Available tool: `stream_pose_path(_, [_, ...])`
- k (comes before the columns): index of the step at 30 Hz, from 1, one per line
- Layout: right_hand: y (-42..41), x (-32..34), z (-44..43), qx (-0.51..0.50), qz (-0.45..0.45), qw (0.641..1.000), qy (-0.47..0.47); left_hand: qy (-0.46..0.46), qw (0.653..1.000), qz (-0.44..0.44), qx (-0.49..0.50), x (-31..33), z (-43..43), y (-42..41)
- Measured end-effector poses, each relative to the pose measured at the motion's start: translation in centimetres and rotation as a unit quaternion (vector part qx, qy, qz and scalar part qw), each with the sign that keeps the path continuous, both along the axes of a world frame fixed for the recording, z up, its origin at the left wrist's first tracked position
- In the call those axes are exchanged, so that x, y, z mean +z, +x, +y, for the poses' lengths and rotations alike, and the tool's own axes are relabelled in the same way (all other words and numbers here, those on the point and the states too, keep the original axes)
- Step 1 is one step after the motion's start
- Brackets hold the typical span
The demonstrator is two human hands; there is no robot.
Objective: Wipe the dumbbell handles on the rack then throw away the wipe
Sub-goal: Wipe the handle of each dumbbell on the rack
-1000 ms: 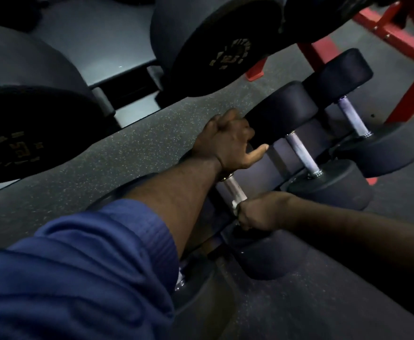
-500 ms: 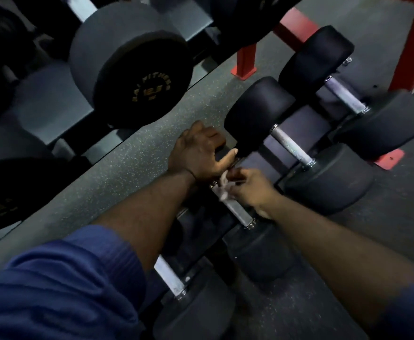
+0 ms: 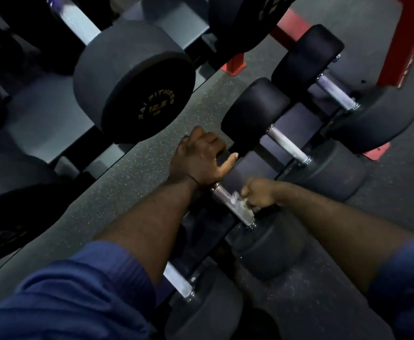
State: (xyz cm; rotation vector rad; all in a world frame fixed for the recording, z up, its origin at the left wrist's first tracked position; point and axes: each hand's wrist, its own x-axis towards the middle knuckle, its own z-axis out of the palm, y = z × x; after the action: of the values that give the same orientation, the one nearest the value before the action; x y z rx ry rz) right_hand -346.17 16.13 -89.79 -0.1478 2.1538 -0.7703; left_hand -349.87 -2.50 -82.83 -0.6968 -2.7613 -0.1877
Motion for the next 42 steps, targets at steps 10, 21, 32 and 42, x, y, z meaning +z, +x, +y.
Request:
stream_pose_path(10, [-0.1,1.0,2.1,0.004,-0.115,0.993,0.009,0.018,1.000,-0.008,-0.011,0.0,-0.1,0.1])
stream_pose_path(21, [0.4,1.1,1.9,-0.054,-0.115,0.992,-0.011,0.032,0.999,-0.031,-0.004,0.1,-0.5,0.3])
stream_pose_path(32, [3.2,2.5,5.0,-0.329,-0.180,0.884,-0.280,0.001,0.999,-0.037,0.021,0.3,0.4,0.4])
stream_pose_path(42, [4.7,3.1,9.7,-0.489,-0.197,0.731,-0.432,-0.201,0.971,-0.124,0.032,1.8,6.3,-0.7])
